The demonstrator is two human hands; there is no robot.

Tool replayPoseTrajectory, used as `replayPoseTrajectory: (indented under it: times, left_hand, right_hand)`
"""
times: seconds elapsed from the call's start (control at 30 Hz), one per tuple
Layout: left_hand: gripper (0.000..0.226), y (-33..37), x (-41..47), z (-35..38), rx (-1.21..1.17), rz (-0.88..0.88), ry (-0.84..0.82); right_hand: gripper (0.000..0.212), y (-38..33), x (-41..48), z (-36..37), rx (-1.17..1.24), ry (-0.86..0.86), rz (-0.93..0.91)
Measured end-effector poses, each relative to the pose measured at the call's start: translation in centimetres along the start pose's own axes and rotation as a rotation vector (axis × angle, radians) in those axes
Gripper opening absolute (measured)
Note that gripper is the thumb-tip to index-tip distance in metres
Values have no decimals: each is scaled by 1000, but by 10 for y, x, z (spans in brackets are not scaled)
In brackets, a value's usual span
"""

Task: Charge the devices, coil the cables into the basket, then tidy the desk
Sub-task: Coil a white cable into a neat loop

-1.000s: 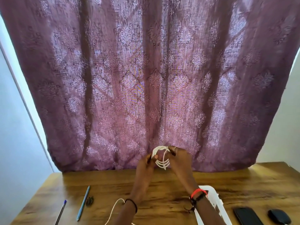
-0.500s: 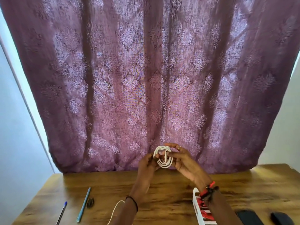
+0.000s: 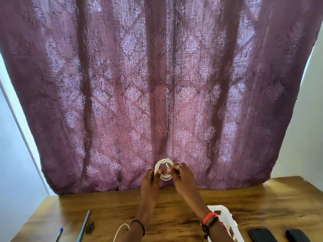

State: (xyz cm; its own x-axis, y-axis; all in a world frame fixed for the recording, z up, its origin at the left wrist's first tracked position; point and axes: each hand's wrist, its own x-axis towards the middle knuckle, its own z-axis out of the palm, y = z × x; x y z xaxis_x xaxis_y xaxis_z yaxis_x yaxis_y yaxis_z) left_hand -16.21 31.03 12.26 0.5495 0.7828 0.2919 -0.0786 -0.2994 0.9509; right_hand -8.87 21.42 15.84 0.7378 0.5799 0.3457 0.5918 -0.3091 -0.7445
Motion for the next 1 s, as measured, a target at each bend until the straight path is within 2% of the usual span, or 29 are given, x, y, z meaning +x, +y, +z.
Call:
replayPoseTrajectory:
  times: [0.13,0.23,0.43,0.57,0.7,0.77,0.9,1.0]
  left_hand:
    - [15,4,5,-7,54,10,-19]
    - [13,5,4,-9,28,-2,-21]
    - [15,-2,5,-4,5,-49,-18]
    - [15,1,3,-1,-67,-91,-10]
    - [20,-1,5,0,-198,-184,-26]
    - [22,-1,4,2,-273,-209,-26]
    - [17,2,-2,6,-372,-215,-41]
    - [20,6,-5,13,-412,-202,-23]
  right_hand:
    - [15,-2,-2,-8,121,-52,-6]
    - [27,-3,2,-9,153,-50,-5]
    - [32,1,10,-13,233,-129,-12]
    - [24,0,12,-21,311,-154,35]
    - [26,0,14,-31,275,-183,-20]
    - [19,2,15,-34,269,-193,-31]
    - [22,13,18,-35,232,-62,-90]
    - [8,21,17,-29,58,171,-191]
